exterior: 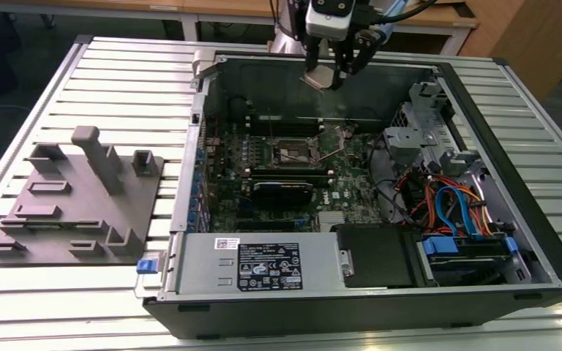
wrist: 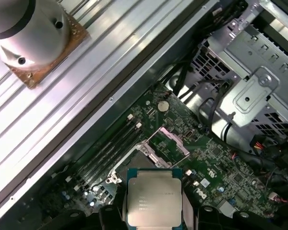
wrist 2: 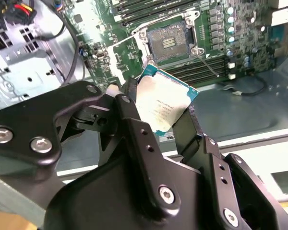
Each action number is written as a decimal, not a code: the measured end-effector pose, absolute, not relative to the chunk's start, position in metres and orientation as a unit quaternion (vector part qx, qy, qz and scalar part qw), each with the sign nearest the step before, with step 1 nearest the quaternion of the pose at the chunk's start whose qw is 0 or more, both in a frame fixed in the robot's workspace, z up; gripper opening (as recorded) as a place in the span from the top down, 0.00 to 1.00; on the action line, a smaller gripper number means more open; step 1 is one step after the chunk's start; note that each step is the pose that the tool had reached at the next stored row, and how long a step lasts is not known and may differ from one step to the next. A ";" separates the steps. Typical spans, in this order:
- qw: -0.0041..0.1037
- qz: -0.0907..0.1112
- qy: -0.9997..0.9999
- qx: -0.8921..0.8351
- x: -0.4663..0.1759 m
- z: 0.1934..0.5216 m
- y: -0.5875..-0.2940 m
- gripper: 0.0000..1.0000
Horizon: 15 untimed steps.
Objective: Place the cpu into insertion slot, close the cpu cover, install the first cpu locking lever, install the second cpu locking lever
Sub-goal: 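Place the cpu into insertion slot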
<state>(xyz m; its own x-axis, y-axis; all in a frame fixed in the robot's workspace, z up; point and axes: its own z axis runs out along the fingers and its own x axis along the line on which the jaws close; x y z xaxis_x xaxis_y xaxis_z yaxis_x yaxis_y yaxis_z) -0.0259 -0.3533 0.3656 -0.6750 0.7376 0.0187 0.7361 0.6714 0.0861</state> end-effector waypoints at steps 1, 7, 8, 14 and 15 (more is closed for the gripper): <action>0.009 0.043 0.911 0.410 -0.026 0.365 -0.353 0.46; 0.009 0.043 0.908 0.418 -0.026 0.365 -0.353 0.46; 0.009 0.043 0.908 0.418 -0.026 0.365 -0.353 0.46; 0.009 0.043 0.907 0.418 -0.026 0.365 -0.353 0.46; 0.010 0.043 0.907 0.418 -0.026 0.365 -0.353 0.46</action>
<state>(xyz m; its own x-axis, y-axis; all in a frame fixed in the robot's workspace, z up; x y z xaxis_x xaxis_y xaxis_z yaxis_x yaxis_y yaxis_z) -0.0258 -0.3533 0.3654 -0.6502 0.7595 0.0187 0.7579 0.6467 0.0860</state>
